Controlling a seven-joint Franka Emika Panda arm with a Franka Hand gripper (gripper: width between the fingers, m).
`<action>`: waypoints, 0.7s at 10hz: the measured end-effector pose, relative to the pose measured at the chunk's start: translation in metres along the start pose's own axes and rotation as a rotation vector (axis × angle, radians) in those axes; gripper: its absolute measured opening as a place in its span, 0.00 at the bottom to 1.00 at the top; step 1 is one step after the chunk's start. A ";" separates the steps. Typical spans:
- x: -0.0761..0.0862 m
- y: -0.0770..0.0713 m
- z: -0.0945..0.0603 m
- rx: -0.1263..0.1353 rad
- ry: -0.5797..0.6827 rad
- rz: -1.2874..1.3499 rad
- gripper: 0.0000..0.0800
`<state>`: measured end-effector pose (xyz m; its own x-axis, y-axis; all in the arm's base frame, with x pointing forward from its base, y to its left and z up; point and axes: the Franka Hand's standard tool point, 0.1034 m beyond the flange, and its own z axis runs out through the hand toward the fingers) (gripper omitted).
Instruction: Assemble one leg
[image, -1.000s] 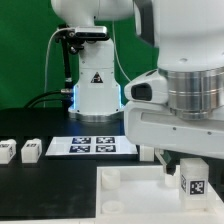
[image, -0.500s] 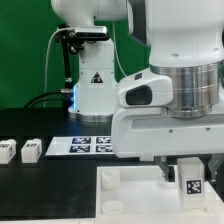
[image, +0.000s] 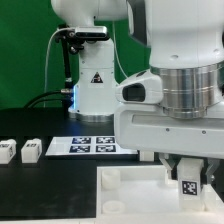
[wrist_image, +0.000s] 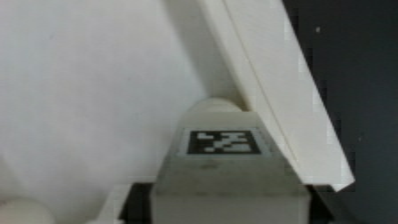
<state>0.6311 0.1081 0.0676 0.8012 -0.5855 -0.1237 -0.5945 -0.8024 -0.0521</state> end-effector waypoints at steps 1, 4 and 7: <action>0.001 0.000 -0.001 -0.015 -0.021 0.148 0.36; 0.001 -0.002 -0.001 -0.032 -0.058 0.617 0.36; 0.000 -0.003 -0.001 -0.038 -0.056 0.865 0.36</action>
Offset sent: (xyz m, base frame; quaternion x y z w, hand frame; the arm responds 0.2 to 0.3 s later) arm 0.0242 0.0036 0.0040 0.0284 0.0004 0.3424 0.9391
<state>0.6329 0.1110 0.0686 0.0640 -0.9861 -0.1533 -0.9899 -0.0822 0.1154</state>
